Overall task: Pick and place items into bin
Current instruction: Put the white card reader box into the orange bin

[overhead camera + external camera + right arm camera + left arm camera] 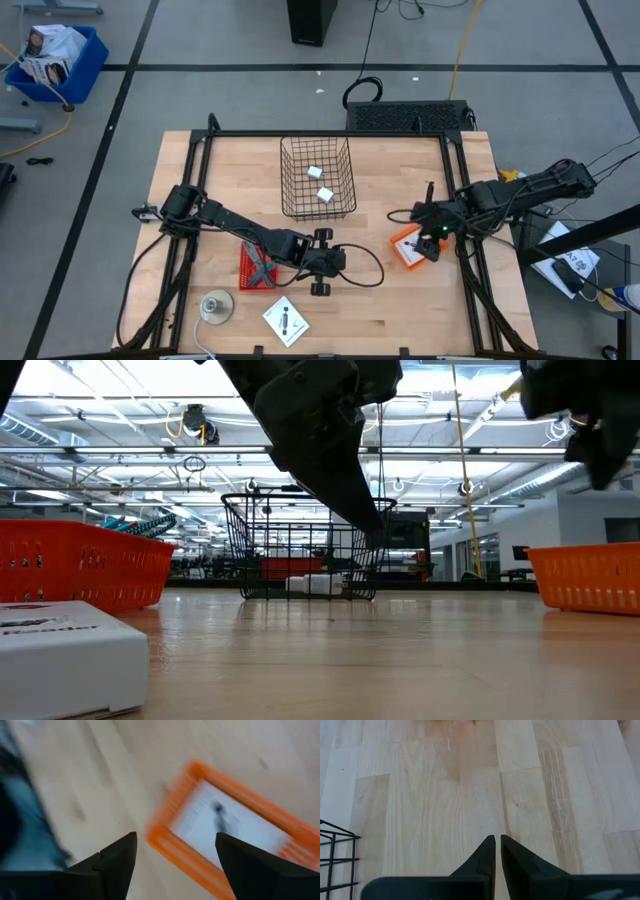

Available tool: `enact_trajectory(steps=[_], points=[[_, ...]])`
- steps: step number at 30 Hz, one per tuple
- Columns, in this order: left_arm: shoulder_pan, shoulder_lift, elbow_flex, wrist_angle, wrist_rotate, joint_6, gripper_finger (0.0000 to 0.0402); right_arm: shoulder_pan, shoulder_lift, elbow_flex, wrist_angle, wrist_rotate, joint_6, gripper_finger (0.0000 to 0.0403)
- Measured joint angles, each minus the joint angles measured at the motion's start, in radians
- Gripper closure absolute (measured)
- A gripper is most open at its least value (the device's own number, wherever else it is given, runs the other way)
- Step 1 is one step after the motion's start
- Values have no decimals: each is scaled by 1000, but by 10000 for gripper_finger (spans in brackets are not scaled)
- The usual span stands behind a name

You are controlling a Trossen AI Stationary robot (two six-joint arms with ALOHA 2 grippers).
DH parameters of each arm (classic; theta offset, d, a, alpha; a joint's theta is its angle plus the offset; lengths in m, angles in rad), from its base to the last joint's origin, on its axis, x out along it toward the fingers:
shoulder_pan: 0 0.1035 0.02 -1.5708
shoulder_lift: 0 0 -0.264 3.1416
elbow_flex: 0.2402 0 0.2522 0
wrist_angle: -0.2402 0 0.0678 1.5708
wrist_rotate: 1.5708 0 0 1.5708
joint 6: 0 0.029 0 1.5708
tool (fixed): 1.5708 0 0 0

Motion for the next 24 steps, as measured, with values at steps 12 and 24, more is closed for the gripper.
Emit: enact_trajectory(steps=[12,24], points=[[-10,0,0,-166,130,-62,366,18,2,-199,1075,-4,3,140],[-54,0,0,-136,176,-226,366,177,12,-527,1895,0,-371,140]])
